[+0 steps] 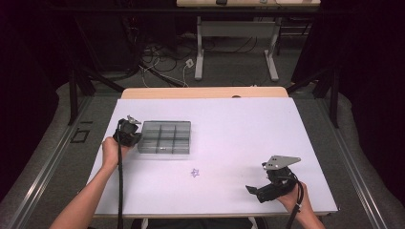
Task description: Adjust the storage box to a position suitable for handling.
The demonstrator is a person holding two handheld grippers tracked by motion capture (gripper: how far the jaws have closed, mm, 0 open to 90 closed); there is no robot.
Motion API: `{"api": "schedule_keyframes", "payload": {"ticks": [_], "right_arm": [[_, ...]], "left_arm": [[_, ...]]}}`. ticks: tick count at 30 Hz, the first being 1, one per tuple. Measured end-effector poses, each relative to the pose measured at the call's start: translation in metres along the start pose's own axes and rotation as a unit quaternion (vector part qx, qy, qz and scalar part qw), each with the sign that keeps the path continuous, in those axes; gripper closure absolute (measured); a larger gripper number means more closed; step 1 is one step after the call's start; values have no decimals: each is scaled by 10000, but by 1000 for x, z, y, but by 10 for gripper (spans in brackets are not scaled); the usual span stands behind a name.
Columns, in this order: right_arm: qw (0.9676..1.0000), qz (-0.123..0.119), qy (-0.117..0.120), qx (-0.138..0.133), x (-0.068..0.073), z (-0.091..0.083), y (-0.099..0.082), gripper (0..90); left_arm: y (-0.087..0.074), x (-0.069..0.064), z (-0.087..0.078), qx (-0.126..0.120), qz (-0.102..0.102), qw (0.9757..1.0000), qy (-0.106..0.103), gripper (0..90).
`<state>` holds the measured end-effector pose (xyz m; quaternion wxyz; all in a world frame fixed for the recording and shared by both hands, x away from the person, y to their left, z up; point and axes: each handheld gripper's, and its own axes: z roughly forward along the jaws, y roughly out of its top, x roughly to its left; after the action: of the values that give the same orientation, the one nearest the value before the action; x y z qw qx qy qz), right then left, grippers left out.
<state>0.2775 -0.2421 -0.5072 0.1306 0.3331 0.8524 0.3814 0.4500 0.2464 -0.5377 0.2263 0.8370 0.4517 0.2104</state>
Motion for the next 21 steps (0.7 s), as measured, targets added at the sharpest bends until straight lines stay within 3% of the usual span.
{"api": "schedule_keyframes", "payload": {"ticks": [6, 21], "right_arm": [[10000, 10, 0, 15, 0, 1, 0, 0], [10000, 14, 40, 22, 1, 1, 1, 0]], "left_arm": [[4, -6, 1, 3, 10, 10000, 11, 900], [11, -24, 0, -60, 81, 9996, -249, 900]]}}
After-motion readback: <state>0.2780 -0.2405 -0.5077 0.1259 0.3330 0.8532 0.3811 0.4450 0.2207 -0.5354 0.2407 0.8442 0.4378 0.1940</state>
